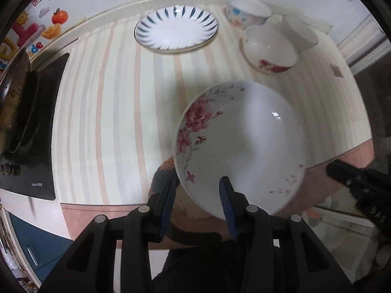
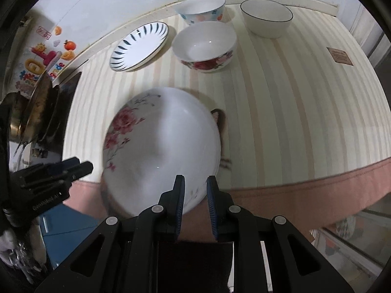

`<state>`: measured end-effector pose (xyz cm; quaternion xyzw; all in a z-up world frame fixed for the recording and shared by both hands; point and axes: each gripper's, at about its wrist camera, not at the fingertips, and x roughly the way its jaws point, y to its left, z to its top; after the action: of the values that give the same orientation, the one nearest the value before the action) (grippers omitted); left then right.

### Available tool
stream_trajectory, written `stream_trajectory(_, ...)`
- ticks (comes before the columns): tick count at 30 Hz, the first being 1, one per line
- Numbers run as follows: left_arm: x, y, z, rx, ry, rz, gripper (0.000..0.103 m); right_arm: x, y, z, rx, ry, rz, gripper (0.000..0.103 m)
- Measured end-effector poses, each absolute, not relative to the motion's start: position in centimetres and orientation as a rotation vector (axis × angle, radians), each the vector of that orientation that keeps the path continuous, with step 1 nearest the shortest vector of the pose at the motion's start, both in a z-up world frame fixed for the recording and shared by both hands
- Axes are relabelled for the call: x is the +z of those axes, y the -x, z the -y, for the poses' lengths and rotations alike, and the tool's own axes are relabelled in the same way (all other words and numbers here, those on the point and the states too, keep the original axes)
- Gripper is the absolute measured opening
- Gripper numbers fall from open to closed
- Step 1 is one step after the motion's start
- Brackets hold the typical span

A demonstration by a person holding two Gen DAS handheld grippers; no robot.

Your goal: Organize plates and bowls

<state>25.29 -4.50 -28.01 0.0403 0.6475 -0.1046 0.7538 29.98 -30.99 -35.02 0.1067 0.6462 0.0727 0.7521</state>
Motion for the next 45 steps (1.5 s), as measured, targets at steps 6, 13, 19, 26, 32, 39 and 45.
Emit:
stream_trajectory(6, -25.2, -24.8, 4.8, -0.255, -0.068, -1.393, 0.034, -32.2, -28.5, 30.6, 0.176, -0.228, -1.417, 0.021)
stream_trajectory(13, -23.6, -26.5, 5.0, -0.267, -0.038, -1.372, 0.034, -29.9, -31.6, 30.2, 0.213, -0.225, -1.397, 0.021)
stream_trajectory(19, -22.5, -32.8, 4.2, -0.221, -0.002, -1.317, 0.035, -28.4, -39.7, 29.0, 0.237, -0.194, -1.326, 0.022)
stream_trajectory(26, -26.1, -43.9, 0.6, -0.13, 0.107, -1.348, 0.035, -31.5, -52.6, 25.9, 0.252, -0.14, -1.32, 0.023)
stream_trajectory(32, -31.8, -51.1, -3.4, -0.074, 0.269, -1.457, 0.035, -38.2, -61.8, 23.8, 0.27, -0.147, -1.458, 0.03)
stream_trajectory(39, -36.5, -55.0, -4.6, -0.058, 0.299, -1.512, 0.035, -43.1, -65.2, 21.9, 0.247, -0.111, -1.544, 0.03)
stream_trajectory(45, -39.9, -56.1, -3.7, -0.094, 0.261, -1.586, 0.035, -45.8, -65.9, 21.2, 0.211, -0.1, -1.596, 0.028)
